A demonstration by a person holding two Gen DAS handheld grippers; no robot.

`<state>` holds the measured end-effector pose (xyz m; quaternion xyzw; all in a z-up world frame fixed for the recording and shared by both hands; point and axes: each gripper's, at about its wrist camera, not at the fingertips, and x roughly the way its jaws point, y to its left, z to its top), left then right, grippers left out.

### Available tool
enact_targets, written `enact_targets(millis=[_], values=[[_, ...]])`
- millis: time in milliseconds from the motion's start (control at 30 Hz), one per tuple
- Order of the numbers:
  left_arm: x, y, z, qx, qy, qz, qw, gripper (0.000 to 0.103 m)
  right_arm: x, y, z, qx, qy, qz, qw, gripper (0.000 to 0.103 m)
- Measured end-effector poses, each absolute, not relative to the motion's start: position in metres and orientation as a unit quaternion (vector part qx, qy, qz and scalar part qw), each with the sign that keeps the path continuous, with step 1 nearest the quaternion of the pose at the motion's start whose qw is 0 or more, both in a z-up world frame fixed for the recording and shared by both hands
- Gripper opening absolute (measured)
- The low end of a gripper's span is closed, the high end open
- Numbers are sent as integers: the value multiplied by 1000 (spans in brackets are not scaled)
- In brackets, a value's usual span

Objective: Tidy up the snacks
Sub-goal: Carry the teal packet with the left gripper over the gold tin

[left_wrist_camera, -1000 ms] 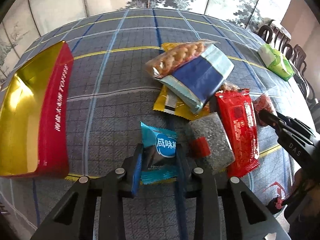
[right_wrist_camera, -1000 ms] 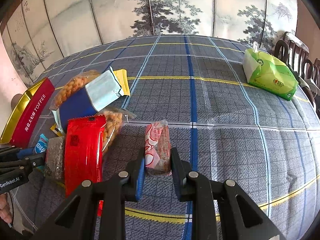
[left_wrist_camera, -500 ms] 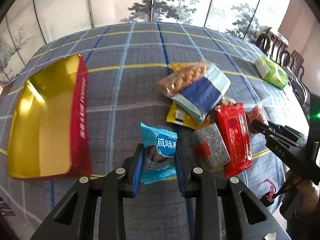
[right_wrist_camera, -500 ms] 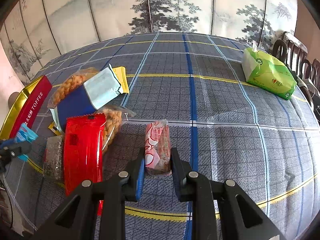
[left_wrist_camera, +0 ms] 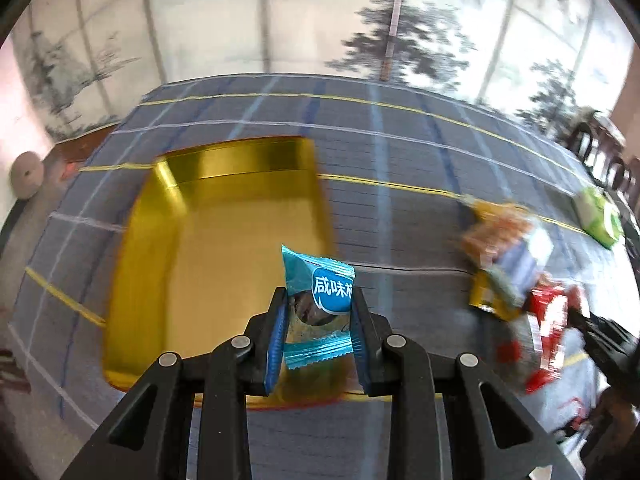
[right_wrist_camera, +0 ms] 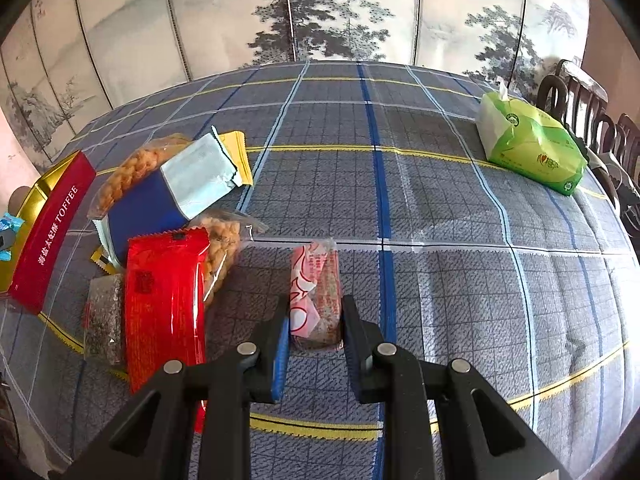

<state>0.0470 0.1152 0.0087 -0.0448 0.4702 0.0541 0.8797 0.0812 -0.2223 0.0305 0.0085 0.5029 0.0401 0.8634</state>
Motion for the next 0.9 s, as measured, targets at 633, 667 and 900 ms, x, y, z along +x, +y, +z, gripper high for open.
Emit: enact_targets(millis=[633, 667, 900], values=[[39, 194, -31, -54, 501, 120, 855, 26, 84, -219, 31, 23, 506, 6, 862, 23], [39, 194, -32, -54, 502, 122, 854, 26, 84, -219, 32, 24, 506, 5, 862, 23], [37, 197, -40, -46, 508, 122, 851, 26, 81, -219, 40, 27, 499, -4, 866, 23]])
